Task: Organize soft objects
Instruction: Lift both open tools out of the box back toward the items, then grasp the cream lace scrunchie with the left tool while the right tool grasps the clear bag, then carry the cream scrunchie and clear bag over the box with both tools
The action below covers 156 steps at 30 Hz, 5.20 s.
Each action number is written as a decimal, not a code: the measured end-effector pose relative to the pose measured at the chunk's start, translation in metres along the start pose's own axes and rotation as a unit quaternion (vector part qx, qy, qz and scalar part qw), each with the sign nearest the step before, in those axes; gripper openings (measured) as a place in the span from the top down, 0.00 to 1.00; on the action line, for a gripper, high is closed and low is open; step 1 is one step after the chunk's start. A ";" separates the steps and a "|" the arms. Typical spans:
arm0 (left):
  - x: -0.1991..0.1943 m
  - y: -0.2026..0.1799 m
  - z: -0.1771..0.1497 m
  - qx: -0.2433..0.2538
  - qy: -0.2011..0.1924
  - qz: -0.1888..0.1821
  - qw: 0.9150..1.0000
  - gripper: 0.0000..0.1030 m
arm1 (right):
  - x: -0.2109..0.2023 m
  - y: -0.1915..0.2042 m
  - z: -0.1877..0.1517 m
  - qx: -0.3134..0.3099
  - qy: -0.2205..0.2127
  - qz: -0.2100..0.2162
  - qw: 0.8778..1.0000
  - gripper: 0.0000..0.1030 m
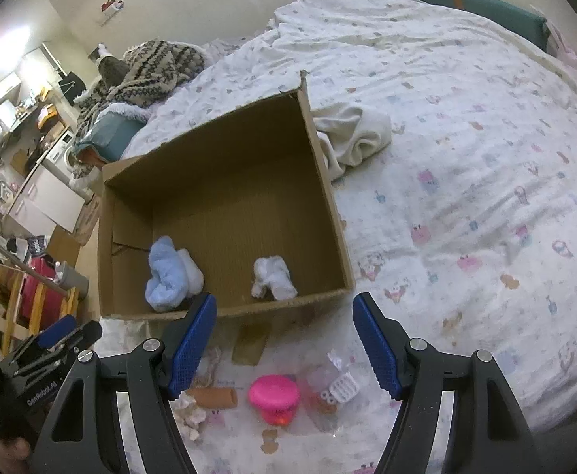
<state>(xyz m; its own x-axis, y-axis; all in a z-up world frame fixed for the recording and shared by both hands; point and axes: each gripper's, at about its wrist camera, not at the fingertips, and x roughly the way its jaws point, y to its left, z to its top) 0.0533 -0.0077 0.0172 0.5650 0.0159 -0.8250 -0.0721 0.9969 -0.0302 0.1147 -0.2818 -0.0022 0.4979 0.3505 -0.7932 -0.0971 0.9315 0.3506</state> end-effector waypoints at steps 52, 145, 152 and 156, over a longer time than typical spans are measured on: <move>0.064 -0.008 -0.069 -0.047 0.194 -0.072 0.977 0.85 | 0.088 -0.040 -0.049 0.080 0.183 -0.092 0.976 0.31; 0.064 -0.005 0.083 0.002 -0.007 -0.014 1.000 0.85 | 0.055 -0.001 0.059 0.011 0.001 0.082 0.997 0.84; 0.082 -0.009 0.079 -0.001 0.017 -0.042 0.999 0.85 | 0.071 -0.010 0.056 0.028 0.023 0.076 0.996 0.84; 0.087 -0.016 0.077 0.004 0.028 -0.057 0.998 0.85 | 0.079 -0.012 0.056 0.037 0.034 0.077 0.996 0.84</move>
<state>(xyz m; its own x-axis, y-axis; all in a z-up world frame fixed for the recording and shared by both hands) 0.1668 -0.0161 -0.0104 0.5227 -0.1013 -0.8465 -0.0031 0.9927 -0.1208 0.2032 -0.2712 -0.0410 0.4219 0.4974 -0.7581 -0.1022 0.8569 0.5053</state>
